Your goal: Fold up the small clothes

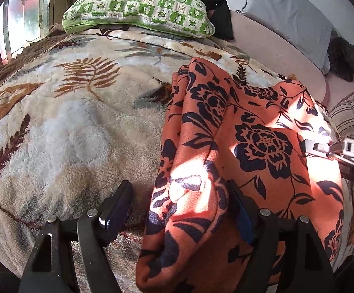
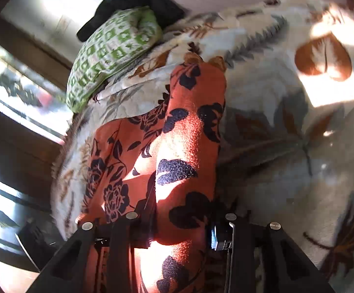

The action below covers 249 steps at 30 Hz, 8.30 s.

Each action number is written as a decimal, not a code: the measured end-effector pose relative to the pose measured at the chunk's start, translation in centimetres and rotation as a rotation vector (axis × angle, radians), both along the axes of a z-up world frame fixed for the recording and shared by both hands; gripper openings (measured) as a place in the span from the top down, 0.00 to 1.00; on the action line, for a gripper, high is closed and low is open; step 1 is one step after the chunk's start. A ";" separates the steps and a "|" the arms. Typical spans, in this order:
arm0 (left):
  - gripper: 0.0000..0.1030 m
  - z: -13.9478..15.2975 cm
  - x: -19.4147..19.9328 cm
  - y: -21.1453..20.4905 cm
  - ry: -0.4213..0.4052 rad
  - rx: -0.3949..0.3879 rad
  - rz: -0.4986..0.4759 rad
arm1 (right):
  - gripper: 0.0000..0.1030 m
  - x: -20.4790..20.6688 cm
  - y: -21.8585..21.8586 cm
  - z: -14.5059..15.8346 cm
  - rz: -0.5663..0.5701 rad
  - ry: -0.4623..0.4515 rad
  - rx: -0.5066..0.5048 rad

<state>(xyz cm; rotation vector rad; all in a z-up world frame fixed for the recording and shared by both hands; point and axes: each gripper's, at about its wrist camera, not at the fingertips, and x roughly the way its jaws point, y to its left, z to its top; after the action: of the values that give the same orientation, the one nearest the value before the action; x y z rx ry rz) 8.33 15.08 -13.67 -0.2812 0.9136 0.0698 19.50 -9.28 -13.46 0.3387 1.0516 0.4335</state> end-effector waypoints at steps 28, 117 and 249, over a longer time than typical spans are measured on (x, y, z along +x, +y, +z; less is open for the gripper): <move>0.29 6.5 6.5 1.4 0.075 -0.019 -0.078 | 0.17 -11.1 1.5 -1.3 0.079 -0.051 0.169; 0.27 2.2 -0.7 -2.5 0.106 0.330 0.008 | 0.69 -2.6 -2.5 -2.1 -0.098 0.067 0.125; 0.61 6.5 13.8 -14.2 -0.077 -0.203 -0.442 | 0.66 2.1 -15.0 5.6 0.009 -0.168 0.129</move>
<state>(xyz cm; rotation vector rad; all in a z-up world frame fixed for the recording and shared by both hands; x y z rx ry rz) 22.09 0.87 -7.13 -0.2623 0.8897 -0.4404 21.57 -24.29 -7.83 0.4049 0.8643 0.5303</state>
